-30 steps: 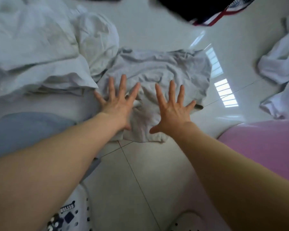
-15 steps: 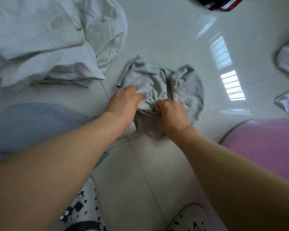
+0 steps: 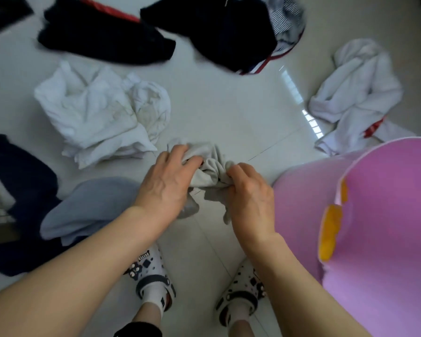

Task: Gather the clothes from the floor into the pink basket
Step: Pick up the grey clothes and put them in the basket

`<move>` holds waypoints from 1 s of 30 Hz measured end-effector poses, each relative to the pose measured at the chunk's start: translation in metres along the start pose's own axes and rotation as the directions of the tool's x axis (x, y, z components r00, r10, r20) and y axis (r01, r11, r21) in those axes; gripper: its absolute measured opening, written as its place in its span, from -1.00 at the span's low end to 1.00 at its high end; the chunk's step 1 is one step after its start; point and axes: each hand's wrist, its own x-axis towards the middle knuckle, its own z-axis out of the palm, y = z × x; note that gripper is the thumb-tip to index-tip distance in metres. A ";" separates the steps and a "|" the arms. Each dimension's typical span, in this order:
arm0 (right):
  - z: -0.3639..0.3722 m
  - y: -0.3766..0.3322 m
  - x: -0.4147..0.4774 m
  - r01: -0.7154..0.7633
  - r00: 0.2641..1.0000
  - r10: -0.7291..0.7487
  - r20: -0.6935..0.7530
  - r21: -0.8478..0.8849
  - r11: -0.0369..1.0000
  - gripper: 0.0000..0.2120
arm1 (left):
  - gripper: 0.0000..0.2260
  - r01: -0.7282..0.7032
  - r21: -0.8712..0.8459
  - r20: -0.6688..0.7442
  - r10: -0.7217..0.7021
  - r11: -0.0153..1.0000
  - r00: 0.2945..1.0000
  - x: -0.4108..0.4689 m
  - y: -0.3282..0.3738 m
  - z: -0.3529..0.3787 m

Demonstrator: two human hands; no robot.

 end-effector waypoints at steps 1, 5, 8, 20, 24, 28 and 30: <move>-0.023 -0.005 0.002 -0.005 0.999 0.004 -0.043 -0.014 1.000 -0.67 | -0.40 -0.023 0.014 -0.030 0.023 1.000 0.999 0.003 0.014 -0.020; -0.117 -0.009 -0.001 0.004 0.976 -0.005 -0.218 -0.004 1.000 -0.74 | -0.47 -0.116 0.019 -0.142 0.117 0.993 0.983 0.010 0.084 -0.087; -0.187 0.000 -0.022 -0.012 0.945 0.010 -0.326 -0.004 1.000 -0.87 | -0.48 -0.196 0.007 -0.215 0.193 0.981 0.957 0.008 0.148 -0.121; -0.326 0.131 -0.147 -0.314 0.818 0.253 -0.516 -0.032 0.949 -0.90 | -0.60 -0.550 -0.098 -0.138 0.536 0.830 0.833 -0.011 0.370 -0.086; -0.315 0.176 -0.165 -0.407 0.827 0.419 -0.374 0.115 0.906 -0.64 | -0.46 -0.498 -0.128 0.080 0.510 0.858 0.857 -0.009 0.391 -0.039; -0.292 0.194 -0.167 -0.385 0.913 0.394 -0.108 0.093 0.918 -0.25 | -0.31 -0.411 -0.012 0.279 0.398 0.911 0.874 -0.013 0.378 -0.010; -0.283 0.195 -0.163 -0.353 0.934 0.356 -0.029 0.065 0.933 -0.13 | -0.30 -0.373 0.044 0.325 0.340 0.927 0.883 -0.019 0.369 -0.009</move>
